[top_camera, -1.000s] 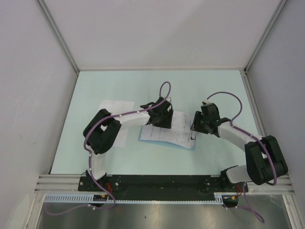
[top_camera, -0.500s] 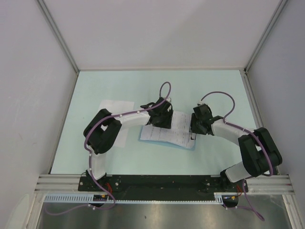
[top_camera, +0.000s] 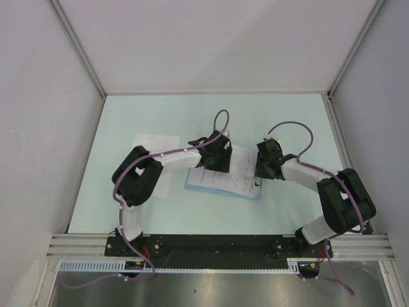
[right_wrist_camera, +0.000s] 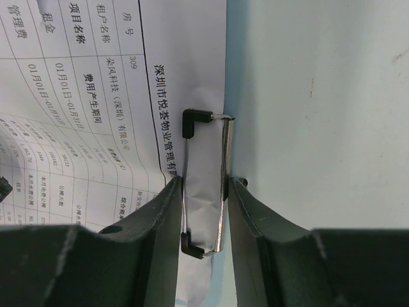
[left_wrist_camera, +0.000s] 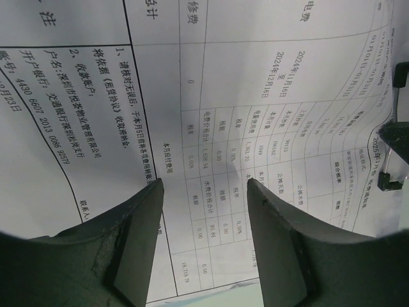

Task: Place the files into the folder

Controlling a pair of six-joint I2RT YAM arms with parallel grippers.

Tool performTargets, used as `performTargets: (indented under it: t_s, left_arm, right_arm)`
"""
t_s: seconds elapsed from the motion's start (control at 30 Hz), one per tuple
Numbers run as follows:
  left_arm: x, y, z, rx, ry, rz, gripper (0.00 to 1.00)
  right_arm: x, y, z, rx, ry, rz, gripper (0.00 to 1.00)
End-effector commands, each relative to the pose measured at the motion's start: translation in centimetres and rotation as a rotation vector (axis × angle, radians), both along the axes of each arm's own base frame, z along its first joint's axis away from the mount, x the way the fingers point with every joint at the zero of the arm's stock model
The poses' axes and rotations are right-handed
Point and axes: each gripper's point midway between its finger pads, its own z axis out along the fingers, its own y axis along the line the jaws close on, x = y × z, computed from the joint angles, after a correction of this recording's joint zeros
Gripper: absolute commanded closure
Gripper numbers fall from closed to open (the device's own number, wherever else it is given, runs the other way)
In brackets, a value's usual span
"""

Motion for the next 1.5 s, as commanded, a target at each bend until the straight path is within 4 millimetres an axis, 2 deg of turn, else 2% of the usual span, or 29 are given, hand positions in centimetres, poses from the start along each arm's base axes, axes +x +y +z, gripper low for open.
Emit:
performTargets:
  t_s: [0.0,0.1,0.2,0.23,0.27,0.3,0.33,0.47,0.53,0.57,0.8,0.9,0.97,1.0,1.1,1.13,1.2,1.23,1.33,1.43,1.47]
  left_arm:
    - [1.0,0.5,0.6,-0.018,-0.009,0.041,0.39]
    - [1.5,1.3,-0.2,-0.013,0.009,0.075,0.39]
    - [1.6,2.9,-1.7,0.004,0.042,0.118,0.39]
    - [1.8,3.3,-2.0,0.003,0.045,0.129,0.39]
    - [1.4,3.8,-2.6,0.012,0.059,0.137,0.4]
    - [1.3,4.1,-3.0,0.018,0.064,0.143,0.4]
    - [1.3,4.4,-3.1,0.02,0.066,0.149,0.4]
    - [0.8,5.4,-4.1,0.055,0.078,0.16,0.4]
    - [0.8,5.7,-4.1,0.071,0.077,0.165,0.41]
    - [0.9,5.9,-4.1,0.082,0.072,0.166,0.41]
    - [0.7,7.4,-4.1,0.139,0.057,0.184,0.41]
    - [0.3,7.1,-4.0,0.112,0.059,0.173,0.42]
    - [0.1,6.8,-3.8,0.095,0.064,0.163,0.42]
    - [-0.1,6.2,-3.3,0.066,0.066,0.15,0.42]
    - [-0.6,5.0,-2.4,0.023,0.06,0.117,0.41]
    - [-0.6,4.6,-1.6,0.005,0.048,0.103,0.41]
    - [-0.4,3.7,-0.2,-0.026,0.028,0.081,0.41]
    - [-0.6,3.1,0.4,-0.051,0.028,0.061,0.4]
    - [0.1,2.1,3.5,-0.104,-0.016,0.049,0.37]
    - [0.7,2.5,5.7,-0.114,-0.053,0.047,0.34]
    - [1.1,2.5,6.8,-0.125,-0.074,0.049,0.33]
  right_arm:
    - [0.0,-0.1,-1.0,-0.013,0.023,-0.018,0.87]
    - [0.4,0.2,-0.7,0.019,-0.002,-0.007,1.0]
    - [0.7,0.5,-0.3,0.071,-0.026,0.0,1.0]
    - [0.2,0.2,-0.8,0.078,-0.019,-0.005,1.0]
    - [0.6,0.8,-0.2,0.133,-0.047,-0.002,1.0]
    - [0.8,0.2,-0.3,0.162,-0.049,-0.029,1.0]
    - [0.2,0.1,-0.8,0.191,-0.034,-0.031,1.0]
    - [0.0,0.3,-0.7,0.256,-0.045,-0.019,1.0]
    - [-0.4,0.0,-1.1,0.281,-0.022,-0.028,1.0]
    - [0.1,0.0,-0.9,0.291,-0.047,-0.031,1.0]
    - [-0.1,-1.0,-1.3,0.296,-0.046,-0.044,1.0]
    - [0.3,-0.4,-0.1,0.303,-0.09,-0.01,1.0]
    - [0.7,0.3,1.6,0.305,-0.147,0.029,1.0]
    - [1.2,0.5,2.6,0.308,-0.168,0.034,1.0]
    - [1.1,0.7,3.7,0.304,-0.163,0.045,0.88]
    - [1.5,0.9,4.4,0.308,-0.177,0.054,0.81]
    - [1.3,0.8,4.6,0.301,-0.165,0.061,0.73]
    - [1.5,0.8,4.9,0.299,-0.168,0.058,0.65]
    - [1.4,0.7,5.2,0.284,-0.165,0.062,0.54]
    - [1.1,0.4,4.6,0.227,-0.125,0.062,0.5]
    - [1.4,0.6,5.0,0.221,-0.124,0.061,0.5]
